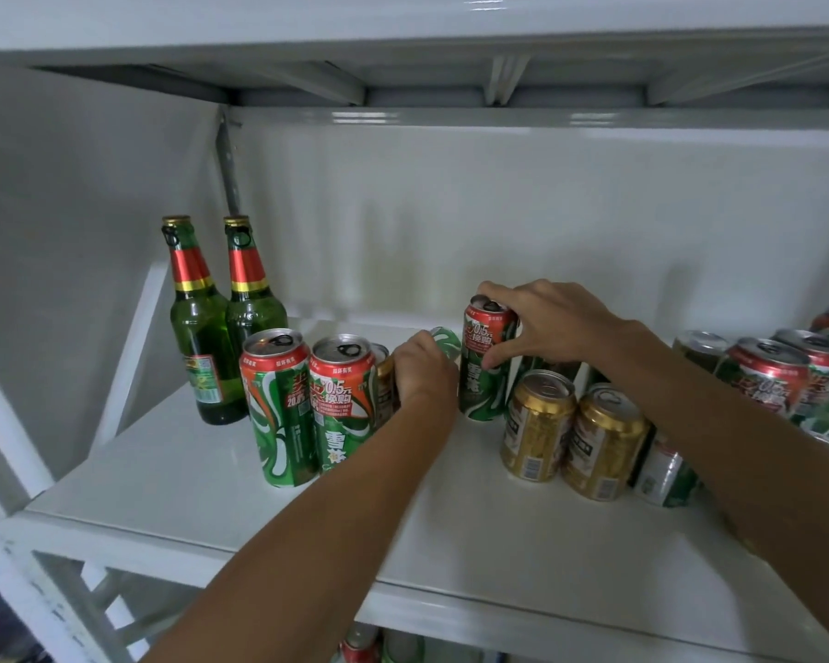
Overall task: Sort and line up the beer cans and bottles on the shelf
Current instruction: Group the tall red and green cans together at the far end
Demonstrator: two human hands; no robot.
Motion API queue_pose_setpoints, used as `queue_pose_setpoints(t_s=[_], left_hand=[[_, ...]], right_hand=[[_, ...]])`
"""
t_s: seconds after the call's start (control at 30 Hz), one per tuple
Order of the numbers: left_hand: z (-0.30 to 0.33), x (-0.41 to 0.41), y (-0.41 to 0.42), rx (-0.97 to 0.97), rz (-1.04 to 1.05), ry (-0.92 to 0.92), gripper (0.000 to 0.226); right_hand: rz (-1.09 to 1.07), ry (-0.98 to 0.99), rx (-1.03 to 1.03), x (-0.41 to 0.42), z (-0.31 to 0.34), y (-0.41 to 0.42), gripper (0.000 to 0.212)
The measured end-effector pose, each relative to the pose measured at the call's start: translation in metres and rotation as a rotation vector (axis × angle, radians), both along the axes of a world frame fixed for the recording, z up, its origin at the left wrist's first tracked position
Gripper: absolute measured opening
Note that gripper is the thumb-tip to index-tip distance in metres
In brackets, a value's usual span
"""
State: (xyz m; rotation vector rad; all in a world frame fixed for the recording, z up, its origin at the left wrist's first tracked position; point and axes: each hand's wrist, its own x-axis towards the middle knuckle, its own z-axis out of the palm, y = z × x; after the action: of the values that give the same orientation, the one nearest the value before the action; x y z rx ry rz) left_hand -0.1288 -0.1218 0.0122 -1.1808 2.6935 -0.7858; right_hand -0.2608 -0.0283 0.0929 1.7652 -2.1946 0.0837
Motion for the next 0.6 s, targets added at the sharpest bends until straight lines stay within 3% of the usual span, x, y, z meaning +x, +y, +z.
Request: queue_pose_setpoints(t_s=[0.23, 0.33, 0.5, 0.6], left_hand=[[0.001, -0.001, -0.004, 0.046, 0.022, 0.061, 0.048], [-0.002, -0.001, 0.0, 0.118, -0.04, 0.169, 0.065], [-0.003, 0.01, 0.02, 0.377, -0.099, 0.42, 0.058], [0.003, 0.026, 0.028, 0.437, -0.111, 0.496, 0.06]], right_hand=[[-0.042, -0.063, -0.012, -0.014, 0.001, 0.015, 0.101], [-0.053, -0.072, -0.023, -0.018, 0.0, 0.019, 0.101], [-0.052, -0.085, -0.026, -0.022, -0.003, 0.019, 0.1], [-0.047, -0.097, -0.032, -0.026, -0.004, 0.023, 0.099]])
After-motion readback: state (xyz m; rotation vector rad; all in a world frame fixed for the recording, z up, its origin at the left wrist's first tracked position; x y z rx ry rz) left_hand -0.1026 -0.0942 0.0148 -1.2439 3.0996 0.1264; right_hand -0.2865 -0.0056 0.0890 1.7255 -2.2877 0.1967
